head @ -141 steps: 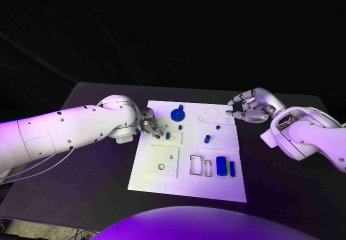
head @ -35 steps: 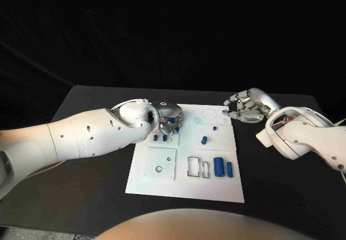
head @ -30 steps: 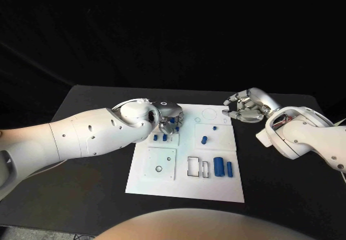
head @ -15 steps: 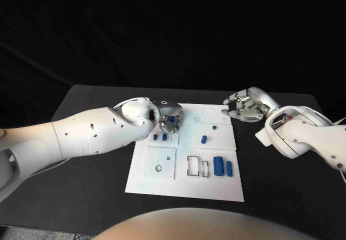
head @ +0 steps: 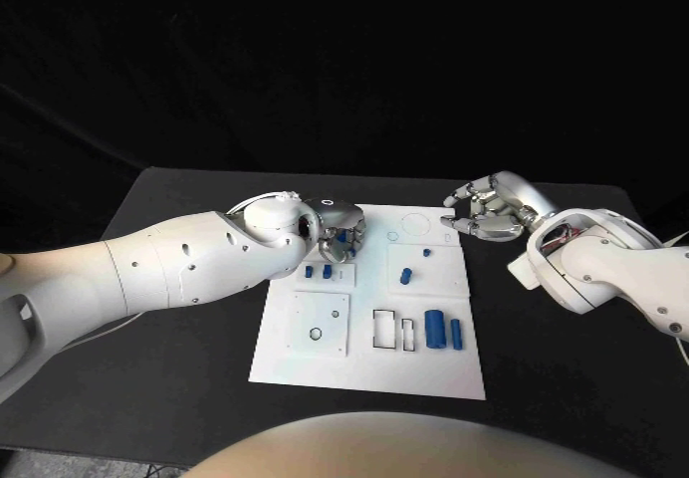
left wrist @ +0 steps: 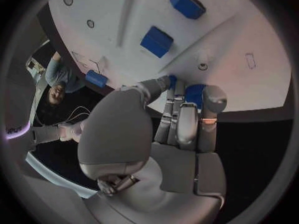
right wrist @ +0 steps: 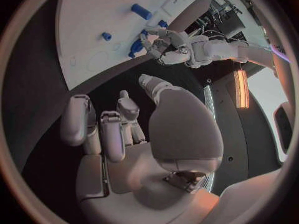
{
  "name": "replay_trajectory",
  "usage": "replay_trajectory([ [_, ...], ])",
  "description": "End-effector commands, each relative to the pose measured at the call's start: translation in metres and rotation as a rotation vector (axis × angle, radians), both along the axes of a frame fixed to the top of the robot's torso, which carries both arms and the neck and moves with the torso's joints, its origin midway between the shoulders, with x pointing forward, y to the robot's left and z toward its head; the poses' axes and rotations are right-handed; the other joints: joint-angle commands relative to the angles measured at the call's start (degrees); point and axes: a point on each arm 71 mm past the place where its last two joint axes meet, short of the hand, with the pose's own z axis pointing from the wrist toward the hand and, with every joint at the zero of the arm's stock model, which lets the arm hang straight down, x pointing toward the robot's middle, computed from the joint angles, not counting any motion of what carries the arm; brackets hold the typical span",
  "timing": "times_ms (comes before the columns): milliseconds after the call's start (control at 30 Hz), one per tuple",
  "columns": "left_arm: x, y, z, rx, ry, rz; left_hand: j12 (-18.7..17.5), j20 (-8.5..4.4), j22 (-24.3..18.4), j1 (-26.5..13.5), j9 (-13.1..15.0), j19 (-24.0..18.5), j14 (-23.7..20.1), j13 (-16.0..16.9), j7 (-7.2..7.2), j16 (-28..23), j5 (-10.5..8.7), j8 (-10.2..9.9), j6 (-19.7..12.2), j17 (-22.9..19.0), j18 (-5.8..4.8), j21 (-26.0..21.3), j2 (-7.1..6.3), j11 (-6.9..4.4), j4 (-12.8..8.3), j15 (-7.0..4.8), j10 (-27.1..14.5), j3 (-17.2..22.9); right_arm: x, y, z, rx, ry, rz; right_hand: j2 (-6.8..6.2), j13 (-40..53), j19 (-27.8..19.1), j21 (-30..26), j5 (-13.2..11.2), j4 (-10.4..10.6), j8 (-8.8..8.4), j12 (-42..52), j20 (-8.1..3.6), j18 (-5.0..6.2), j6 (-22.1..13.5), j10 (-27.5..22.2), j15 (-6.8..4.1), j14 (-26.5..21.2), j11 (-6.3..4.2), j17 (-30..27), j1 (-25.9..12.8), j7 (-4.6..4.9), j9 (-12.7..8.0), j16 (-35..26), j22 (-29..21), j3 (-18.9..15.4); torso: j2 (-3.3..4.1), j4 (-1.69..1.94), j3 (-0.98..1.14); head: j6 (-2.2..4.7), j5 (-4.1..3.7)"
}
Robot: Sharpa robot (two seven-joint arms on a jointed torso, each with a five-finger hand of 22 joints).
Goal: Assemble the parts on the task board
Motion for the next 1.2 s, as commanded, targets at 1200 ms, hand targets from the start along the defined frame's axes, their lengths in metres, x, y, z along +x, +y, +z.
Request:
replay_trajectory([
  [1200,-0.013,0.065,0.028,-0.176,0.089,0.151,-3.01,0.09,6.83,-1.28,0.34,-0.11,-0.13,-0.17,0.10,-0.37,0.11,-0.97,0.74,-1.79,-0.38,0.66,-0.52,0.20,-0.76,0.17,1.70,-0.22,0.001,-0.004,-0.001,-0.008,-0.006,-0.004,0.19,0.05,-0.40,-0.14,0.27,0.01,0.24,0.05,-0.02,0.33,-0.33,0.18,-0.25,4.08,-0.04,7.91,-0.02,-0.04,0.08,-0.22,4.68,0.45,-0.09,0.19,-0.03,0.56,0.24],
])
